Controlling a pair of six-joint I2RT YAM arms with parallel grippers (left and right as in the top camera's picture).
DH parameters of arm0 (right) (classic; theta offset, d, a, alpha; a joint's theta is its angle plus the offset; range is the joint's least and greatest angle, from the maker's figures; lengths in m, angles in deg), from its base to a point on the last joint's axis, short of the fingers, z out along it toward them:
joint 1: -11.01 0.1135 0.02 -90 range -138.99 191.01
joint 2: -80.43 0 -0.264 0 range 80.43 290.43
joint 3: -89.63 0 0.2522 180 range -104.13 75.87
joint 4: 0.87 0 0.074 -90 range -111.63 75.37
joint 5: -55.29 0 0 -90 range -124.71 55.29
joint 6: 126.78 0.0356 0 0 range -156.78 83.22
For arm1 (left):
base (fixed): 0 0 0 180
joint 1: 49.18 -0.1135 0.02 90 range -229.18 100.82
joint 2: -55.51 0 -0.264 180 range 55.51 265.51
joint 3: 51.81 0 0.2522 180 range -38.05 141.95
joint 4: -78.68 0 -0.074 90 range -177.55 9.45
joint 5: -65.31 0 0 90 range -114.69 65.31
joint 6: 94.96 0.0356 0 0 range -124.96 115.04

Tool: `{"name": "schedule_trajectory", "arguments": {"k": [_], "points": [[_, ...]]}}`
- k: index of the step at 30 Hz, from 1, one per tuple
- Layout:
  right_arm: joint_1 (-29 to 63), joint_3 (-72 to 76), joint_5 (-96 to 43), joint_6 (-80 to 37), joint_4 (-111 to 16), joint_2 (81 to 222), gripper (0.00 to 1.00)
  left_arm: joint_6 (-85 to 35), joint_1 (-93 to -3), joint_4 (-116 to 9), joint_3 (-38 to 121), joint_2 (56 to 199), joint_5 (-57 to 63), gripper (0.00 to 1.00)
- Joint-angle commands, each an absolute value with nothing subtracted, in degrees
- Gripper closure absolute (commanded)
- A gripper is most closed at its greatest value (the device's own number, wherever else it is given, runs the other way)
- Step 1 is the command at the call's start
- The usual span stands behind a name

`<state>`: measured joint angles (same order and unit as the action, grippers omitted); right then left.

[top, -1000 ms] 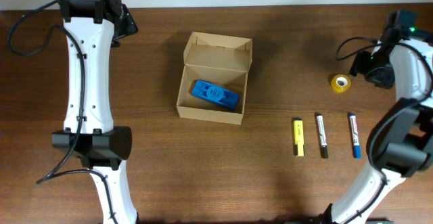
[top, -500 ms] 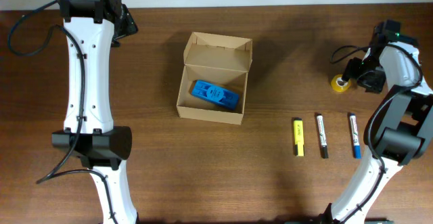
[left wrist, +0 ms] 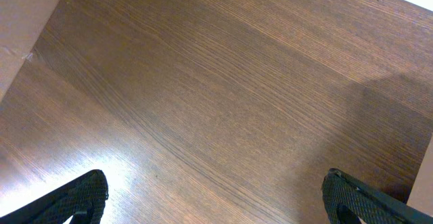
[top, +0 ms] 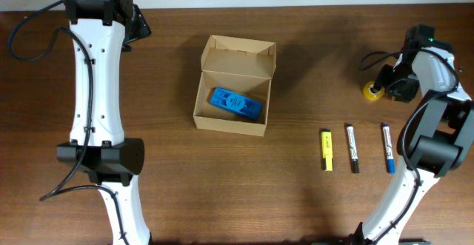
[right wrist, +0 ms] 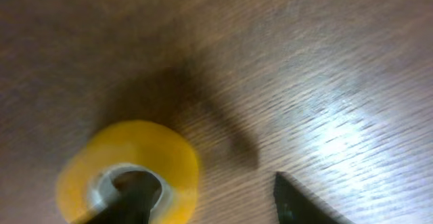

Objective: Pack container
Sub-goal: 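Grasp the yellow tape roll with the right gripper, then carry the tape roll into the box and release it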

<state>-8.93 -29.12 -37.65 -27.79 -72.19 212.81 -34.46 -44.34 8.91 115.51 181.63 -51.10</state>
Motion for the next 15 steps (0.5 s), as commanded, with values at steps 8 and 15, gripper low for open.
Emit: {"name": "schedule_trajectory", "arguments": {"k": [8, 15], "points": [[-9.2, -28.9, -37.9, -26.8, -73.3, 215.7, 0.73, -33.6, -44.5, 9.1, 116.0, 181.4, -51.9, 0.0], [-9.2, -28.9, -37.9, -26.8, -74.2, 215.7, 0.96, -33.6, -44.5, 9.1, 116.0, 181.4, -51.9, 0.0]]}}
